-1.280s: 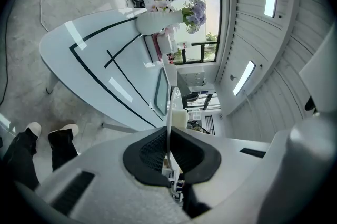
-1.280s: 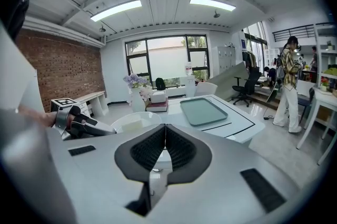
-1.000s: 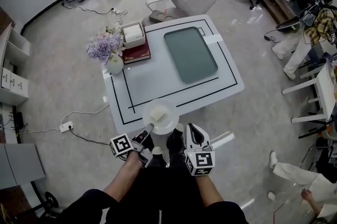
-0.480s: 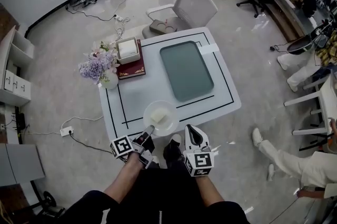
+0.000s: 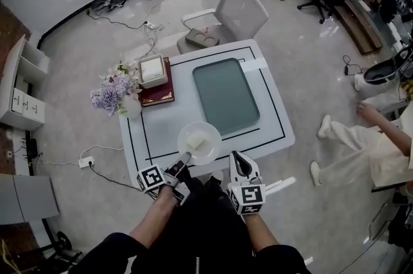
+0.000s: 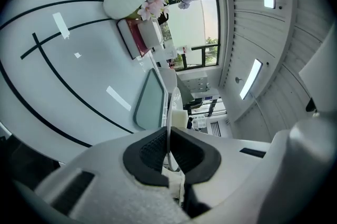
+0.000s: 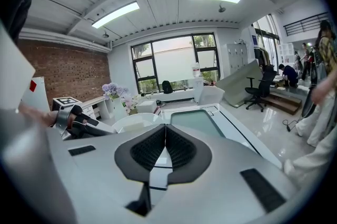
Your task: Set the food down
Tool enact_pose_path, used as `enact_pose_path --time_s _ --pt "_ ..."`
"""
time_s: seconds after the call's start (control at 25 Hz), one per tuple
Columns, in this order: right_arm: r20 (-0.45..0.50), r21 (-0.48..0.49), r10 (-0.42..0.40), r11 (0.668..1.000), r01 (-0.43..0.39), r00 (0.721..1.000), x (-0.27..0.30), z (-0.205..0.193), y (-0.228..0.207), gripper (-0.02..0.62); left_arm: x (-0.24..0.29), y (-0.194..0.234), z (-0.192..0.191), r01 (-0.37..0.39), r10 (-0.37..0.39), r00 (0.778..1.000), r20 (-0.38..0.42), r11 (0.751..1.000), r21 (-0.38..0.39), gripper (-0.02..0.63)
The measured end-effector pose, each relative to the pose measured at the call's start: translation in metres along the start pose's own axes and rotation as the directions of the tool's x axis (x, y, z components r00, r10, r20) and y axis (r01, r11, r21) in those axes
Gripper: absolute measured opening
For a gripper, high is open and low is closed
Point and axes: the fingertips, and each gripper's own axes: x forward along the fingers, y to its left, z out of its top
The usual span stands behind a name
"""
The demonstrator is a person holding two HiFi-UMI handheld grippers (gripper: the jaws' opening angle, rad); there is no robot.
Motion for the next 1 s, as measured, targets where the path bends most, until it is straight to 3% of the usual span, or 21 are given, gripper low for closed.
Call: enact_pose_path --time_s 1.0 --pt "-0.040 0.034 -0.146 0.989 0.147 0.989 0.041 0.023 -0.056 0.009 0.121 0.006 0.057 -0.010 0.013 0.993 -0.115 1.000 0.027 0.011"
